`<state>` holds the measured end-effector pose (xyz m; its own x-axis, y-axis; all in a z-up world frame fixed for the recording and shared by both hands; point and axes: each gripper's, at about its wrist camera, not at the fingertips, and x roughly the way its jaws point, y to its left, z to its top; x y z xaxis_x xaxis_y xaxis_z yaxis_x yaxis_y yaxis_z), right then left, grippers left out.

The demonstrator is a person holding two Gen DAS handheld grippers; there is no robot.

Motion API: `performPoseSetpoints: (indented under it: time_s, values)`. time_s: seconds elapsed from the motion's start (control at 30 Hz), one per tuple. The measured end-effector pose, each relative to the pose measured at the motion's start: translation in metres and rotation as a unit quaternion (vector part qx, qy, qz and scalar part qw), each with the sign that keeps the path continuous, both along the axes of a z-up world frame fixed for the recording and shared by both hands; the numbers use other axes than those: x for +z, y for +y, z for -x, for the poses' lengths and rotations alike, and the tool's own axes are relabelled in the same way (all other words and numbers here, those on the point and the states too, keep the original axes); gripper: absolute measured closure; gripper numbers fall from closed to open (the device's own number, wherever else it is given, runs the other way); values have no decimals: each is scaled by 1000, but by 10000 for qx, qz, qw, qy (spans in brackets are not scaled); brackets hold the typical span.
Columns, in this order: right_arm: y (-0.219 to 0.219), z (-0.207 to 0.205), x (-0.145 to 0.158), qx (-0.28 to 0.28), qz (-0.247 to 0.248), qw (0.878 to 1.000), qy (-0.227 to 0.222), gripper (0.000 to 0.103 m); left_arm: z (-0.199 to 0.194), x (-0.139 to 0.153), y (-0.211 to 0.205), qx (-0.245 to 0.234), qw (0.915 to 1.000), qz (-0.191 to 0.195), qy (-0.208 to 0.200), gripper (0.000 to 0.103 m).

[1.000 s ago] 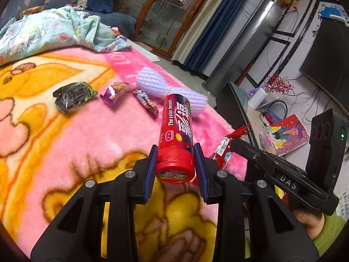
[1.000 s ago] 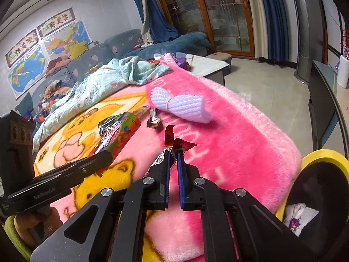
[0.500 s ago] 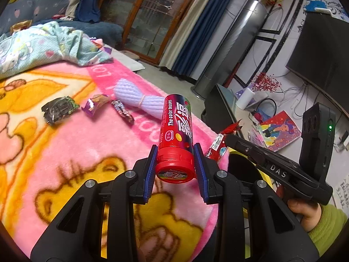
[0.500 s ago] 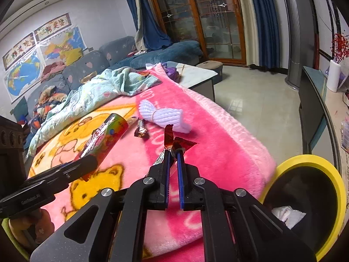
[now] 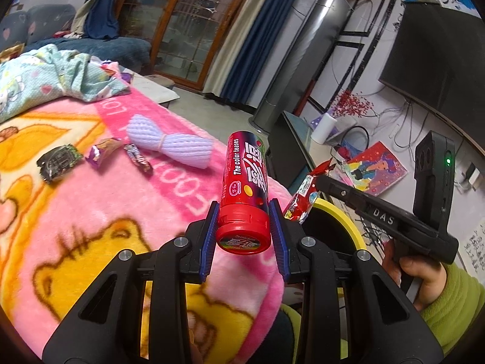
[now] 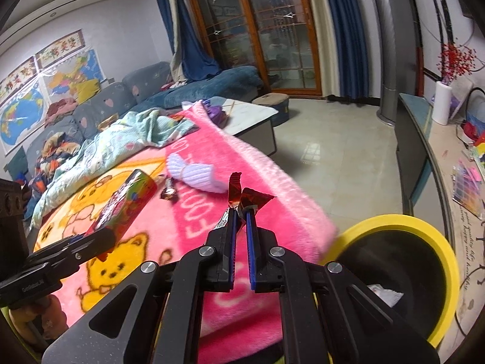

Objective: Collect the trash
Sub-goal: 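Carry the red candy tube and red wrapper with both grippers over the bin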

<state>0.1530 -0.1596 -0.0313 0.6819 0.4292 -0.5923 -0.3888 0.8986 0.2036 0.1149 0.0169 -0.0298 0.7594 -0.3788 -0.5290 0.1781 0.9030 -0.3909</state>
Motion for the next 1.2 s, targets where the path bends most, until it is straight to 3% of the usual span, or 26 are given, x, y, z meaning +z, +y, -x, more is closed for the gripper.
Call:
performPoseSetpoints:
  time_s: [0.53,1.2]
  values:
    - [-87,0,3,-871,-83,9961,-75,96,2,-2,-61,-632,9977,-255,-61,77]
    - [-178,-3,-16,-1703,-196,9851,169,96,2,-18,-164,-1702,9827,-728,-88,77]
